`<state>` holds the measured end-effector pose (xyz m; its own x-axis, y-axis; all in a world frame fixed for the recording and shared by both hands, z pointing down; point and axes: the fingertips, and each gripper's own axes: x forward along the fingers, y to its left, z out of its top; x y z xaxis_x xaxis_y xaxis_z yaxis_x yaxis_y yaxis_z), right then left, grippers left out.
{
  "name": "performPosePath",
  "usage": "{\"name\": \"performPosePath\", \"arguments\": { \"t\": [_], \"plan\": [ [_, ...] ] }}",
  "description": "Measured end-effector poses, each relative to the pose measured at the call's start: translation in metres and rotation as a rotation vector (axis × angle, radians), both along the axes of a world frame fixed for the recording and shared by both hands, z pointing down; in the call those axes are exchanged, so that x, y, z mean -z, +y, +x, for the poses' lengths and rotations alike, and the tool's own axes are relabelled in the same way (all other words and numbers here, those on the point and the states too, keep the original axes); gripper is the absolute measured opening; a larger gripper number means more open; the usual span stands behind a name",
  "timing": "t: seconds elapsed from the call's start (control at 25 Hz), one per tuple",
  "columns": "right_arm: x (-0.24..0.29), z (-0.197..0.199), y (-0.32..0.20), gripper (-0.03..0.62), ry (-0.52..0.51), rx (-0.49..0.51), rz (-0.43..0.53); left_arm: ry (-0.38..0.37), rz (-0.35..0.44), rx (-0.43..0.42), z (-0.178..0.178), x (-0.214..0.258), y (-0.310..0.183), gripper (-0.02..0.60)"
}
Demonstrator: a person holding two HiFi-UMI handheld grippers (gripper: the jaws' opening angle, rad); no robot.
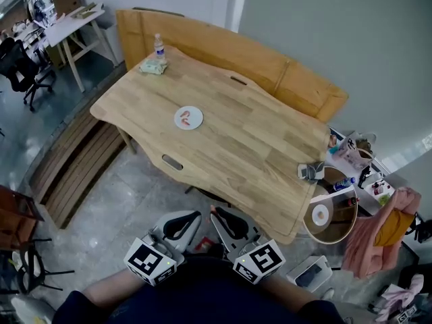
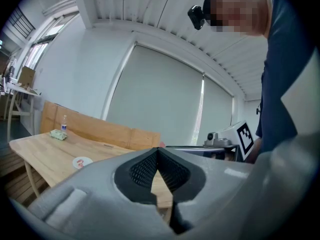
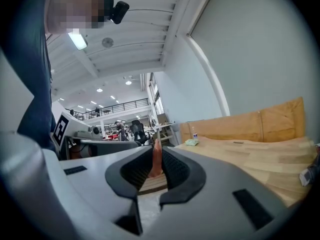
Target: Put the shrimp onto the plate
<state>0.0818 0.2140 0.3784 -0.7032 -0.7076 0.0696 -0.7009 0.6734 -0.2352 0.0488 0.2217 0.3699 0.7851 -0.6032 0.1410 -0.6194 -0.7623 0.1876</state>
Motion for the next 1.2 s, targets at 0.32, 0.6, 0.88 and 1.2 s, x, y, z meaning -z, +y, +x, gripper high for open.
{"name": "performPosePath", "arguments": {
  "t": [0.32, 0.6, 0.88, 1.2],
  "plan": [
    [-0.006, 0.011, -0.005, 0.061, 0.002, 0.043, 0.005, -0.002, -0.012, 0.054, 0.009, -0.008, -0.001, 0.005],
    [-0.015, 0.015, -0.018, 0.062, 0.007, 0.083, -0.007, 0.009, -0.023, 0.104, 0.014, -0.011, -0.011, 0.005],
    [-0.025, 0.002, -0.064, 0.063, 0.034, 0.079, -0.022, 0.033, -0.024, 0.090, 0.004, -0.017, -0.055, 0.005],
    [-0.026, -0.040, -0.144, 0.063, 0.050, 0.030, -0.037, 0.037, -0.019, 0.045, -0.038, -0.016, -0.138, 0.005]
  ]
}}
